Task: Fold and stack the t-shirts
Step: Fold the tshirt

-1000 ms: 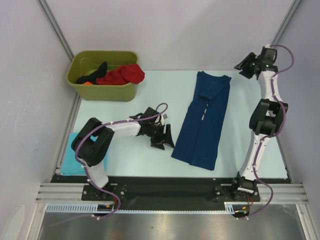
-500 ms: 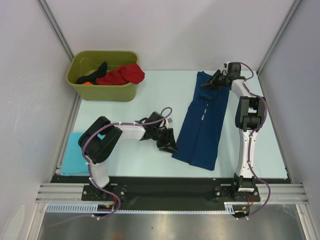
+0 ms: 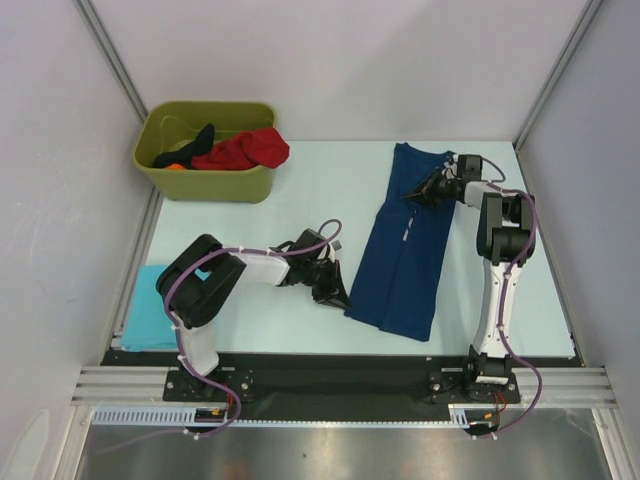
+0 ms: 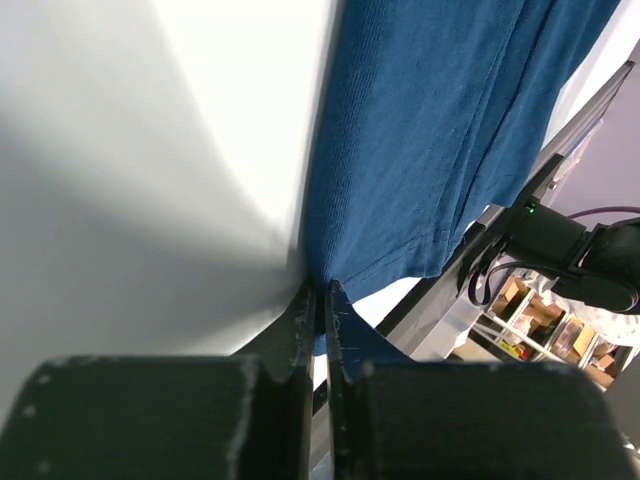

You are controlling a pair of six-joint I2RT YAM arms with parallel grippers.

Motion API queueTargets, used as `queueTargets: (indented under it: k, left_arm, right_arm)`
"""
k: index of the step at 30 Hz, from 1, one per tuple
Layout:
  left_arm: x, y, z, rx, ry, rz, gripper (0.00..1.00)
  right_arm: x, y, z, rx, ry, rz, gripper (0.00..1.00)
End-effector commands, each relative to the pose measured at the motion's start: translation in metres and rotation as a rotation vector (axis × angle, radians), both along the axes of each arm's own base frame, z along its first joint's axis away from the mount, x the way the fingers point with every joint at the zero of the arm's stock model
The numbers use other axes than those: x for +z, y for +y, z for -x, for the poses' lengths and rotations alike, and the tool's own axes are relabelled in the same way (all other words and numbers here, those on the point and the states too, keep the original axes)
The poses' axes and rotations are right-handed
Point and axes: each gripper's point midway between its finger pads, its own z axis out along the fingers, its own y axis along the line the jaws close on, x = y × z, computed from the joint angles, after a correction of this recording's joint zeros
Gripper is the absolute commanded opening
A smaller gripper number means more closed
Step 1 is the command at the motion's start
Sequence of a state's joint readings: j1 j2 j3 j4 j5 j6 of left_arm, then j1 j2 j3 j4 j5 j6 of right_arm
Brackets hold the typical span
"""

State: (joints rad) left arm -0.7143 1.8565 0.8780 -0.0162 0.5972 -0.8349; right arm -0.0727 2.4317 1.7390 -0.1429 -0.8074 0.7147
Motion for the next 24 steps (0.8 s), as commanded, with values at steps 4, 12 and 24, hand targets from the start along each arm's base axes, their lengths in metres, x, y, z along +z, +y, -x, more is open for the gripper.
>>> queueTargets:
  k: [4, 12, 24]
  left_arm:
    - [-0.026, 0.017, 0.023, -0.024, 0.029, -0.126, 0.00]
    - [-0.024, 0.009, 0.033, -0.056, 0.029, -0.117, 0.00]
    - [-0.022, 0.007, 0.033, -0.075, 0.019, -0.105, 0.00]
  right_arm:
    - [0.015, -0.023, -0.013, -0.051, -0.070, 0.012, 0.02]
    - [0.072, -0.022, -0.015, -0.018, -0.160, 0.041, 0.03]
    - [0.019, -0.006, 0.019, -0.003, -0.059, 0.024, 0.03]
